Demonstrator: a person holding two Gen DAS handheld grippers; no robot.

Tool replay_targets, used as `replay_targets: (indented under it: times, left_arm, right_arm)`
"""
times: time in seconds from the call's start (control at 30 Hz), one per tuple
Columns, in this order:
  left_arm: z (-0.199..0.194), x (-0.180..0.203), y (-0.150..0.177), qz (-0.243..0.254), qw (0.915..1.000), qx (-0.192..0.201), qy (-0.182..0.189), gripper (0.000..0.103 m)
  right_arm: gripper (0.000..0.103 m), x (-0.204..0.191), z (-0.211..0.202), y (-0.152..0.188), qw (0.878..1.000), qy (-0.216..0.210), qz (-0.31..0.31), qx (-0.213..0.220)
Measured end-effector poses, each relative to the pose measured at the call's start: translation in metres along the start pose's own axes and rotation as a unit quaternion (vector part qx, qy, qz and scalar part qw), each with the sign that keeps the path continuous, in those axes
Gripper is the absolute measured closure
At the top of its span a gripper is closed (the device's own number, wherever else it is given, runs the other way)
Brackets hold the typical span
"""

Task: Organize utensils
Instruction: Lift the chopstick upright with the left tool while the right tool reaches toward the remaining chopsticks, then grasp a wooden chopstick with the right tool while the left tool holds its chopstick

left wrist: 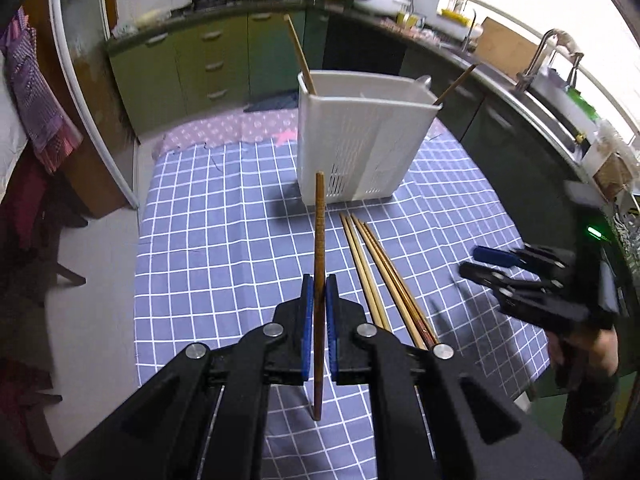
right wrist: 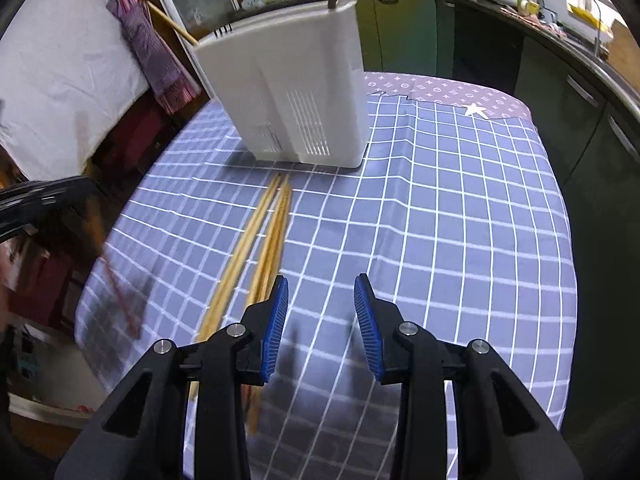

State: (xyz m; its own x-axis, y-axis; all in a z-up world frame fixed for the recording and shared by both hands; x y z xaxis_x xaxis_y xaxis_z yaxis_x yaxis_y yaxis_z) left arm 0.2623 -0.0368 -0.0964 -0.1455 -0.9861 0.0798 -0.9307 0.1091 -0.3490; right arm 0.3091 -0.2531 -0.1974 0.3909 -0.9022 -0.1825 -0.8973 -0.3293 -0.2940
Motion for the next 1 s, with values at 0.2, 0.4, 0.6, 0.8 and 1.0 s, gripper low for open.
replay_targets:
  times: [0.2, 0.4, 0.6, 0.8, 1.0]
  left_arm:
    - [-0.013, 0.004, 0.01, 0.012, 0.9997, 0.019, 0.005, 0.097]
    - [-0.022, 0.003, 0.014, 0.019, 0.9993, 0.032, 0.008, 0.097]
    - [-0.025, 0.006, 0.018, 0.028, 0.9989, 0.035, 0.011, 0.097]
    - [-0.025, 0.01, 0.019, 0.032, 0.9989, 0.034, 0.012, 0.097]
    - [-0.025, 0.011, 0.019, 0.035, 0.9988, 0.033, 0.012, 0.097]
  right_arm:
    - [0.083, -0.009, 0.04, -0.032, 0.998, 0.004, -0.019, -0.061]
    - [0.088, -0.025, 0.064, -0.05, 0.994, 0.006, -0.037, -0.099]
    - [0.088, -0.031, 0.069, -0.056, 0.993, 0.011, -0.045, -0.107]
    - [0.088, -0.039, 0.074, -0.056, 0.992, 0.015, -0.051, -0.116]
    - [0.088, -0.051, 0.078, -0.054, 0.989, 0.032, -0.066, -0.126]
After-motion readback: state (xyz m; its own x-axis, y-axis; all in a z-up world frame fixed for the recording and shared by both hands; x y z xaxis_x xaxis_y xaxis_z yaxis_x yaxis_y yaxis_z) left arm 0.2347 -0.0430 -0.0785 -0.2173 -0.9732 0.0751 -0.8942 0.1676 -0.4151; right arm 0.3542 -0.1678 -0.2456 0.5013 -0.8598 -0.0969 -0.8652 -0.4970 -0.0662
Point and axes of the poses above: each gripper's, at about its wrist camera, not at the fingertips, and z roughly the way its jaws point, x to its right, y to its underside, the point moved 5 cm from there along z, roughly the way its jaws point, and after that the axes turned 13 degrees about -x, right-handed, at the moved point
